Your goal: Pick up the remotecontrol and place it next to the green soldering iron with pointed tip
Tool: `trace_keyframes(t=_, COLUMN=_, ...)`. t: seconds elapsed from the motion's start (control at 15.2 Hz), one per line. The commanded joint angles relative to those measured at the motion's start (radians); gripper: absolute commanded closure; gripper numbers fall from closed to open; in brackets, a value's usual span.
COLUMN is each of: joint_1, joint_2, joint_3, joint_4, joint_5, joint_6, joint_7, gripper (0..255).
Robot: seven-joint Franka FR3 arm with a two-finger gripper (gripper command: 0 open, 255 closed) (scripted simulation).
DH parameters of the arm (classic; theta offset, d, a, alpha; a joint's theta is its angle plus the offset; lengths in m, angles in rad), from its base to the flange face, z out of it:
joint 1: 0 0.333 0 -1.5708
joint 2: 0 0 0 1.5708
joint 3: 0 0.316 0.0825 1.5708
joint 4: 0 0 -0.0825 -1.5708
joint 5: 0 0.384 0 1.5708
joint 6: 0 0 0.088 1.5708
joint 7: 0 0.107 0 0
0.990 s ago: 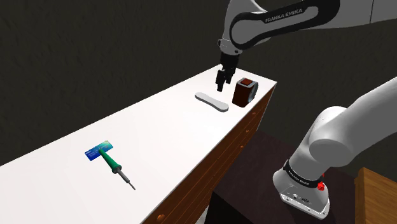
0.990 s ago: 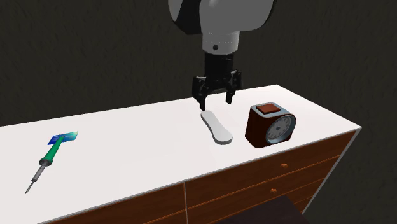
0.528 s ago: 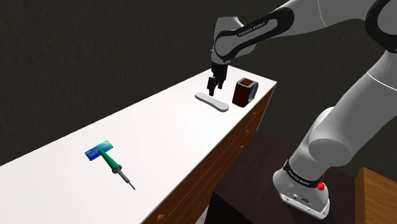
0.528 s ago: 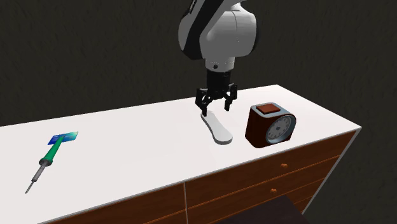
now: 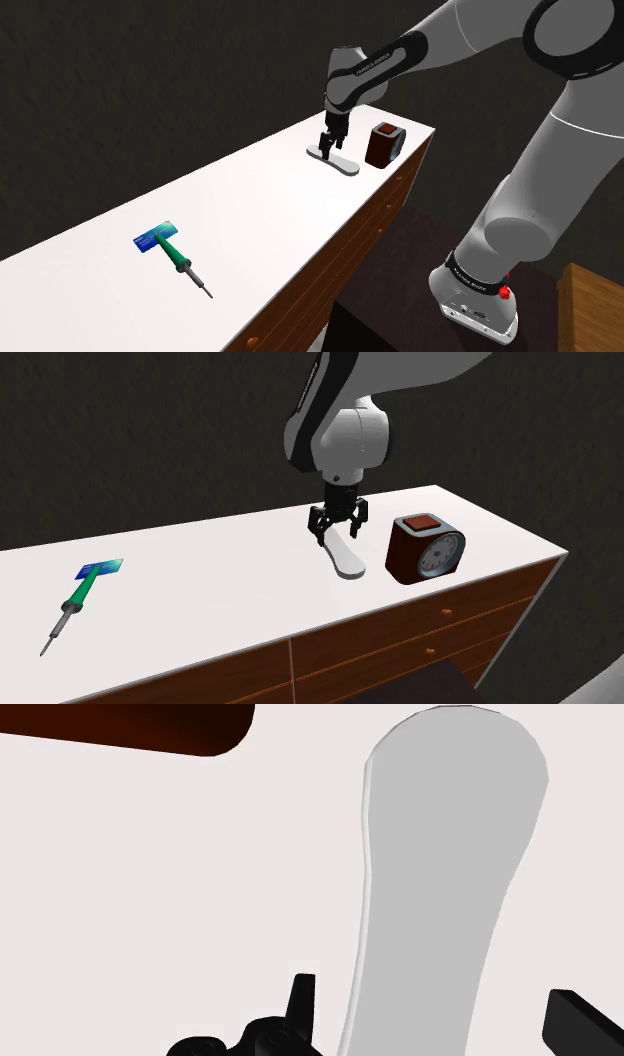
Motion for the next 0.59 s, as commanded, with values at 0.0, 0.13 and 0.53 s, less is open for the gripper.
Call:
trace_keyframes(t=0.0, joint_1=0.0, joint_2=0.016, joint_3=0.0, joint_4=-0.011, joint_5=0.003, joint_6=0.027, joint_7=-0.002, gripper=0)
trace_keyframes(t=0.13, joint_1=0.0, joint_2=0.029, joint_3=0.0, joint_4=-0.019, joint_5=0.005, joint_6=0.048, joint_7=-0.004, gripper=0)
trace_keyframes(t=0.53, joint_1=0.0, joint_2=0.029, joint_3=0.0, joint_4=-0.018, joint_5=0.005, joint_6=0.048, joint_7=-0.004, gripper=0)
